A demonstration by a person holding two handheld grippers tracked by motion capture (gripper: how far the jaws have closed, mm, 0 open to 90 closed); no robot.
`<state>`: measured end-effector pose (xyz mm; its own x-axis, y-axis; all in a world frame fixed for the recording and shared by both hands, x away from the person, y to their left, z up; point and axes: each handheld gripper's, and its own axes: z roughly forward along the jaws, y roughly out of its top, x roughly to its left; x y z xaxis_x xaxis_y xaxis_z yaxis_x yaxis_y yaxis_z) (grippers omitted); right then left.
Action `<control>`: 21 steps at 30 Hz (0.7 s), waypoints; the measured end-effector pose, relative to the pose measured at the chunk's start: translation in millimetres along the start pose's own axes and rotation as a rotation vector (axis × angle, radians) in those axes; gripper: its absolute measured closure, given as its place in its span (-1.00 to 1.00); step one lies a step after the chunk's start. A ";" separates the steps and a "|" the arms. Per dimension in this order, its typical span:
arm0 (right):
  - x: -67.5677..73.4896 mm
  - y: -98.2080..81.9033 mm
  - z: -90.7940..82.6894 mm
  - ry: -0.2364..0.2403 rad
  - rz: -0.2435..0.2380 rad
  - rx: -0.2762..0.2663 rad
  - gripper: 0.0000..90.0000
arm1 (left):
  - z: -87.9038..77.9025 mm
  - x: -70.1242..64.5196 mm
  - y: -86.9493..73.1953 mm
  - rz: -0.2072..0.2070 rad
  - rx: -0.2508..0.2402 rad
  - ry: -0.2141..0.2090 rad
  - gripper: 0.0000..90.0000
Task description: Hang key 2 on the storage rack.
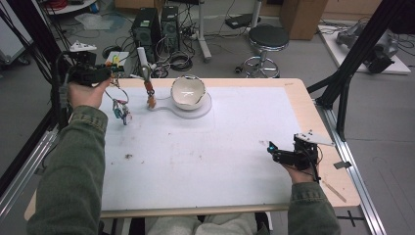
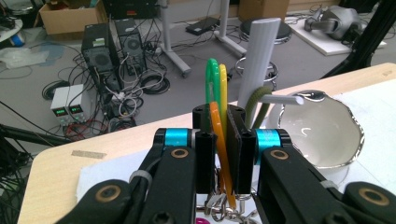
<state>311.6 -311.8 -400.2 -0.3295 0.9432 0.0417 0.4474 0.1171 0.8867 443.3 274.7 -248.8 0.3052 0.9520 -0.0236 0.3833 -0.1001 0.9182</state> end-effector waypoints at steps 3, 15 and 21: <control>-0.2 -0.2 -0.1 0.000 0.001 0.001 -0.99 | 2.6 2.0 3.6 0.004 -0.002 0.001 0.84; -2.2 -2.0 -2.0 -0.008 0.008 0.003 -0.99 | 11.5 18.5 12.0 -0.044 -0.028 -0.017 0.84; -2.2 -2.6 -2.8 -0.011 0.006 0.005 -0.99 | 15.9 21.7 18.0 -0.047 -0.036 -0.017 0.84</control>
<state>308.9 -315.0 -401.3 -0.3179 0.9472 0.0422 0.4534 0.1128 0.8841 470.7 288.9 -239.1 0.3023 0.9504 -0.0730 0.3658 -0.0450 0.9296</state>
